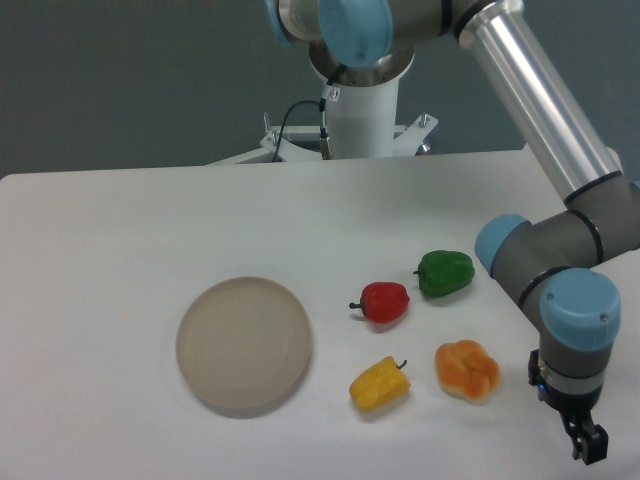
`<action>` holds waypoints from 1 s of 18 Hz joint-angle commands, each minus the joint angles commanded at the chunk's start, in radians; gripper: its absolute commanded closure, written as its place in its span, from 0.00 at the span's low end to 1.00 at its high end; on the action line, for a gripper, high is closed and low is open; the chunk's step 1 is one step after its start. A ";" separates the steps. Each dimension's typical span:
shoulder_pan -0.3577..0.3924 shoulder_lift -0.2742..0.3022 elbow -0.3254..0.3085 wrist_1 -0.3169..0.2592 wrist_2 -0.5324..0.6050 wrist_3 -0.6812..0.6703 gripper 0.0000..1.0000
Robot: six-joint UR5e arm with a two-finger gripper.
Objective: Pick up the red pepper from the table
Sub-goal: 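Move the open gripper over toward the red bell pepper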
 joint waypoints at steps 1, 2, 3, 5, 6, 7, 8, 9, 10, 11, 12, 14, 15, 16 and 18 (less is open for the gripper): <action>0.000 0.021 -0.031 0.000 0.000 0.000 0.00; 0.000 0.046 -0.063 0.000 0.000 -0.002 0.00; 0.000 0.072 -0.098 0.000 0.000 -0.002 0.00; 0.000 0.127 -0.169 0.000 0.000 -0.002 0.00; 0.000 0.155 -0.204 0.000 -0.002 -0.002 0.00; -0.003 0.179 -0.235 0.000 -0.002 -0.003 0.00; -0.008 0.206 -0.274 0.000 -0.002 -0.003 0.00; -0.009 0.236 -0.316 0.000 -0.002 -0.003 0.00; -0.011 0.264 -0.356 0.000 -0.003 -0.003 0.00; -0.011 0.290 -0.393 -0.002 -0.003 -0.003 0.00; -0.011 0.314 -0.425 -0.003 -0.003 -0.003 0.00; -0.011 0.356 -0.497 -0.002 -0.005 -0.003 0.00; -0.012 0.371 -0.526 0.000 -0.006 -0.005 0.00; -0.014 0.387 -0.548 0.000 -0.006 -0.009 0.00; -0.026 0.414 -0.592 0.003 -0.008 -0.043 0.00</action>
